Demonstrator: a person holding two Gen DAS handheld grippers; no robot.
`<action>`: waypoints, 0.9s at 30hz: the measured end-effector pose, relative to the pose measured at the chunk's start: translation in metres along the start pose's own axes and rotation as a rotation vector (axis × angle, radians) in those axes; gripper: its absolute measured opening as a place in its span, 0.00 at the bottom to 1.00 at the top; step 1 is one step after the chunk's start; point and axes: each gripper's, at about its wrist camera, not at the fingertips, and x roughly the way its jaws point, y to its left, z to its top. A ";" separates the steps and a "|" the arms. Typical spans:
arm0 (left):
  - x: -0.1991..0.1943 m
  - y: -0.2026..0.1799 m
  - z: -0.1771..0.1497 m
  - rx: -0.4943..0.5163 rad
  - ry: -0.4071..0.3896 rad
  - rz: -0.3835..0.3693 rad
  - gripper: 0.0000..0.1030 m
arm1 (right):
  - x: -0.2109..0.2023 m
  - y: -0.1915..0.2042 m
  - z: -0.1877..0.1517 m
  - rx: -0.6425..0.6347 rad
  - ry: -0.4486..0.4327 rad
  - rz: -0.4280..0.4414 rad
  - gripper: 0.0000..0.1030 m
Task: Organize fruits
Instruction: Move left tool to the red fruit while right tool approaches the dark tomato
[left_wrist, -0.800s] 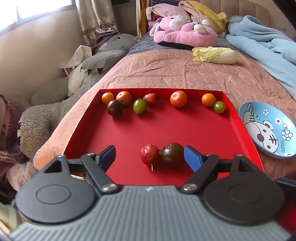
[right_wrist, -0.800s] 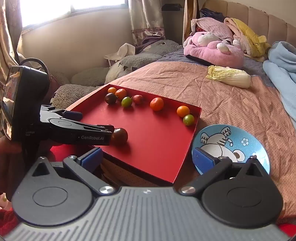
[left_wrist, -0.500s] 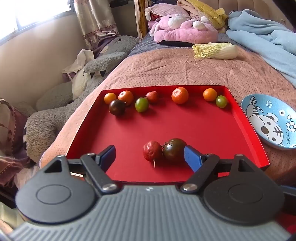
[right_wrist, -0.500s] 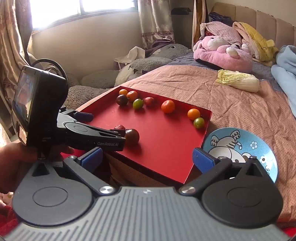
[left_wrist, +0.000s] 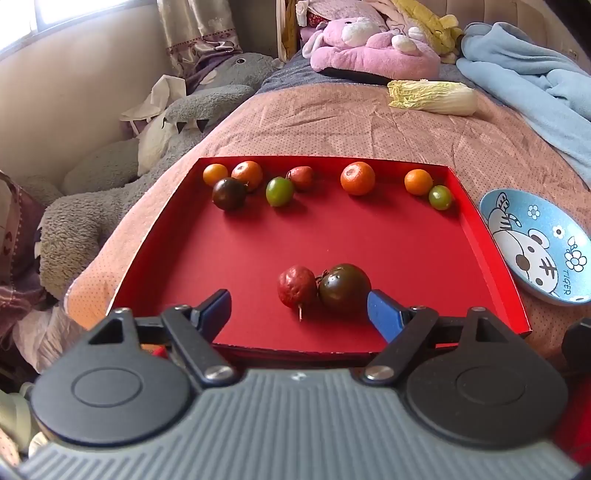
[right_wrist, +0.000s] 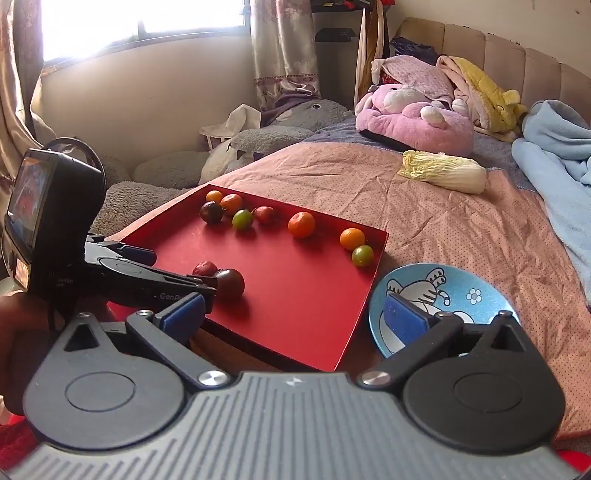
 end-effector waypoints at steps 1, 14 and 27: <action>0.001 0.001 -0.001 -0.001 0.001 -0.002 0.80 | 0.002 -0.001 0.000 0.009 0.006 0.013 1.00; 0.005 0.026 -0.008 -0.031 -0.008 0.020 0.79 | 0.042 0.005 0.008 -0.045 0.049 0.095 0.93; 0.032 0.029 -0.009 -0.028 0.032 0.019 0.69 | 0.053 0.001 0.003 -0.018 0.103 0.138 0.86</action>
